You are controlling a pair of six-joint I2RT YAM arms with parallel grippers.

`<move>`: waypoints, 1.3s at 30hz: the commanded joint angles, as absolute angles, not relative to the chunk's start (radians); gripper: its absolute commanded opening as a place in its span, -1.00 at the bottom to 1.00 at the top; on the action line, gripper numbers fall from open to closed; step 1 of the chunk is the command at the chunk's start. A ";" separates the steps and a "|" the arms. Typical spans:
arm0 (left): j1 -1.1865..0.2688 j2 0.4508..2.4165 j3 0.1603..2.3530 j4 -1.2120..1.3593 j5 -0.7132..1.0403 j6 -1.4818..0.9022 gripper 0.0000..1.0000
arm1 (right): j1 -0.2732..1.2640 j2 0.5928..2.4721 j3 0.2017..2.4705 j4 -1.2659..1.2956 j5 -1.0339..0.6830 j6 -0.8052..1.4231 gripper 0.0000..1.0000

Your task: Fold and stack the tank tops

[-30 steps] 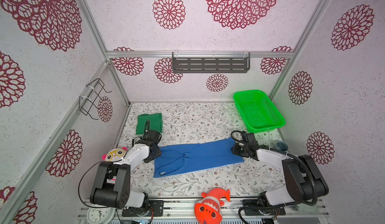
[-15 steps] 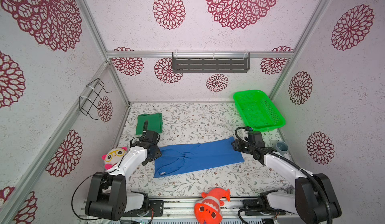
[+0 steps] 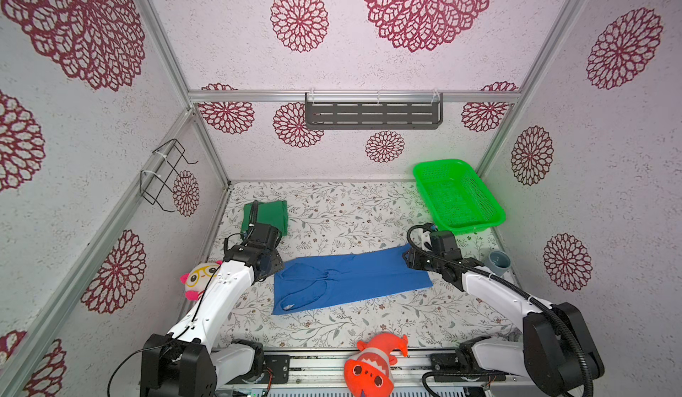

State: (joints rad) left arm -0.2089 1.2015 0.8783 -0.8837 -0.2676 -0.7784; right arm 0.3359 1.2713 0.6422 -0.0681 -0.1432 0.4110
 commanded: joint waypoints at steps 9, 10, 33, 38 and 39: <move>-0.233 1.450 0.893 -0.713 -0.275 -0.782 0.17 | 0.434 1.411 0.768 -0.076 -0.065 0.367 -0.21; -0.231 1.472 0.887 -0.700 -0.269 -0.786 0.13 | 0.436 1.419 0.769 -0.070 -0.064 0.372 -0.25; -0.311 1.824 0.894 -0.555 -0.084 -0.888 -0.78 | 0.443 1.615 0.725 -0.029 -0.016 0.515 -0.62; -0.342 1.992 1.058 -0.548 -0.065 -0.853 -0.79 | 0.484 1.557 0.636 -0.035 0.034 0.617 -0.65; -0.343 2.028 1.099 -0.544 -0.054 -0.845 -0.79 | 0.497 1.538 0.614 -0.035 0.043 0.646 -0.65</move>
State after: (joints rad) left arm -0.3161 1.8355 1.0809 -0.8352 -0.2344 -0.8642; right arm 0.4671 1.5707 0.6800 0.0463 -0.0078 0.5423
